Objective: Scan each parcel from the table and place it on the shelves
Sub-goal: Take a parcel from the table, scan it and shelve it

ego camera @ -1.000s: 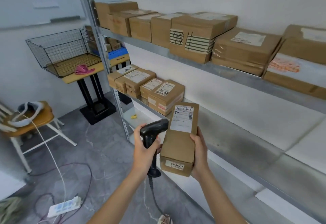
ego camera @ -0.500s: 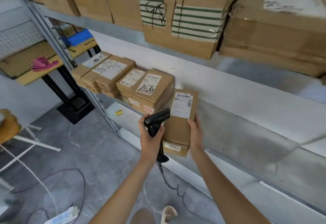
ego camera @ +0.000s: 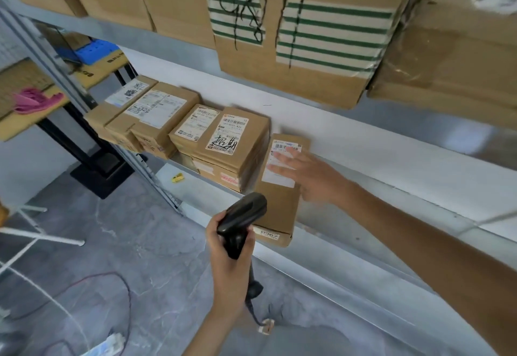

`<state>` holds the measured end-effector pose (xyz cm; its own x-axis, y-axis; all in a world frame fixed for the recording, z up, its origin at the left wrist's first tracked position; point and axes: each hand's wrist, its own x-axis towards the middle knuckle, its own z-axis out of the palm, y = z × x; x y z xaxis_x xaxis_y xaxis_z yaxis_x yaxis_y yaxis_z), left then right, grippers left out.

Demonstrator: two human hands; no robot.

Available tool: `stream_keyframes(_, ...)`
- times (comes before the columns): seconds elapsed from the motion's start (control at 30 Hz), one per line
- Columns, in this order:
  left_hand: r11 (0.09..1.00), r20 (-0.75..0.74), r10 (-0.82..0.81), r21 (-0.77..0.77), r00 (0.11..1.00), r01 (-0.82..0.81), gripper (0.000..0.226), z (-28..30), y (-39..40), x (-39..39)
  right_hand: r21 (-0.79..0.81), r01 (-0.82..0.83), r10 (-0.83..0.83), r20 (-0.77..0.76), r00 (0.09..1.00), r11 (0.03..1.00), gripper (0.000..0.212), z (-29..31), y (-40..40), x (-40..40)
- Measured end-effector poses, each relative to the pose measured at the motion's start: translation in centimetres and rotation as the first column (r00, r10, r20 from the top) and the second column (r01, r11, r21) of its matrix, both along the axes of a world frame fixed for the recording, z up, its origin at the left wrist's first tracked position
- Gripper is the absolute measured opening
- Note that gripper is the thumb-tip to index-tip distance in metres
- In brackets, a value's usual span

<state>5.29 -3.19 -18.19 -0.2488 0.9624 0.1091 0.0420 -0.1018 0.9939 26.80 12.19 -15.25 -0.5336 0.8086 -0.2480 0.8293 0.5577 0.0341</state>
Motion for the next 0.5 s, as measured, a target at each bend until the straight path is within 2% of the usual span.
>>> stream_keyframes(0.07,0.998,0.057,0.013,-0.06,0.998,-0.01,0.062,-0.2,-0.2,0.6,-0.029,-0.118,0.122,0.169,0.978,0.993,0.101,0.8,1.0,-0.9)
stream_keyframes(0.17,0.994,0.115,0.019,-0.112,0.993,-0.006,0.061,-0.1,0.4,1.1,-0.105,-0.159,0.181,0.262,0.948,0.982,0.119,0.5,1.6,-2.8)
stream_keyframes(0.37,0.993,0.113,0.019,-0.119,0.993,-0.005,0.058,-0.1,1.6,0.4,-0.218,-0.098,0.134,0.159,0.978,0.971,0.133,-0.5,2.5,-3.2)
stream_keyframes(0.5,0.991,0.087,0.039,-0.128,0.995,-0.027,0.056,-0.5,1.8,0.3,-0.284,-0.023,0.046,0.075,0.996,0.958,0.138,-0.5,2.8,-2.4)
